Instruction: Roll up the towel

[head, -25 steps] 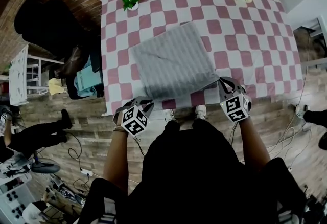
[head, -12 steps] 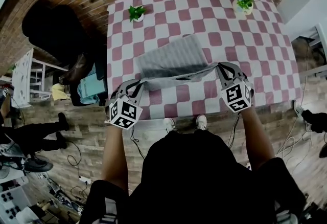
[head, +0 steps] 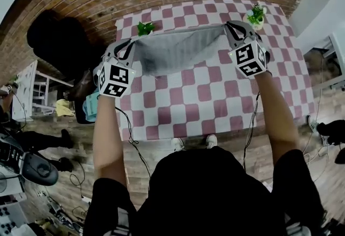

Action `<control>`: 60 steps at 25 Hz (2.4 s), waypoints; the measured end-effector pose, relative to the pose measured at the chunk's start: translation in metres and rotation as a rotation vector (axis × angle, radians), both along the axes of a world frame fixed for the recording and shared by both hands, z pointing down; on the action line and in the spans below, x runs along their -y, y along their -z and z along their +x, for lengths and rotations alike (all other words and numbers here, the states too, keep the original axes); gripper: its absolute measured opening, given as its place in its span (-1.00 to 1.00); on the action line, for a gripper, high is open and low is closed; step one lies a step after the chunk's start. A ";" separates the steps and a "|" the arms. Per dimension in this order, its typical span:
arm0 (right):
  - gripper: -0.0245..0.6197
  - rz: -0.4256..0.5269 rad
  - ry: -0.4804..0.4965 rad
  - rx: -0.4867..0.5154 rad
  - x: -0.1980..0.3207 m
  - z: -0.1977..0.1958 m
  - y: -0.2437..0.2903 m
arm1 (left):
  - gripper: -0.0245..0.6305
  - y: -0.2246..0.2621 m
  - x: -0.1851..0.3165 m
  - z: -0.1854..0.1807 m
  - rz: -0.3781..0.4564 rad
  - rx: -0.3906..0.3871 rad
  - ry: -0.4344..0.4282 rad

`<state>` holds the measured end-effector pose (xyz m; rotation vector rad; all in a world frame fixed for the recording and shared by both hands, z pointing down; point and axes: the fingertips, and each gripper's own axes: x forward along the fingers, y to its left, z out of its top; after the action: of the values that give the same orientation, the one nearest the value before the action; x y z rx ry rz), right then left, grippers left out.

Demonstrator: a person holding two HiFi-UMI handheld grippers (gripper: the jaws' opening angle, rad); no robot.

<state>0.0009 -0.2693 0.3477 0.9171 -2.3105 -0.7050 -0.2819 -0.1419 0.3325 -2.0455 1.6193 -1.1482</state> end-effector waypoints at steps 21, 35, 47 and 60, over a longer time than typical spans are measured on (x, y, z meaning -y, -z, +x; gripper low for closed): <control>-0.91 -0.438 0.120 -0.236 -0.226 0.060 -0.209 | -0.83 -0.218 -0.194 0.050 -0.410 0.109 -0.129; -0.91 -0.660 0.084 -0.173 -0.341 0.111 -0.259 | -0.83 -0.283 -0.318 0.101 -0.593 0.007 -0.164; -0.90 -0.558 0.077 0.002 -0.297 0.090 -0.215 | -0.82 -0.243 -0.279 0.079 -0.444 -0.053 -0.014; -0.91 -0.419 0.115 0.016 -0.195 0.048 -0.188 | -0.82 -0.218 -0.176 0.038 -0.372 -0.002 0.051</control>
<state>0.0486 -0.0747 0.5355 0.6022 -2.4091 -0.2378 -0.2437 0.0343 0.5501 -2.2318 1.5592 -1.5654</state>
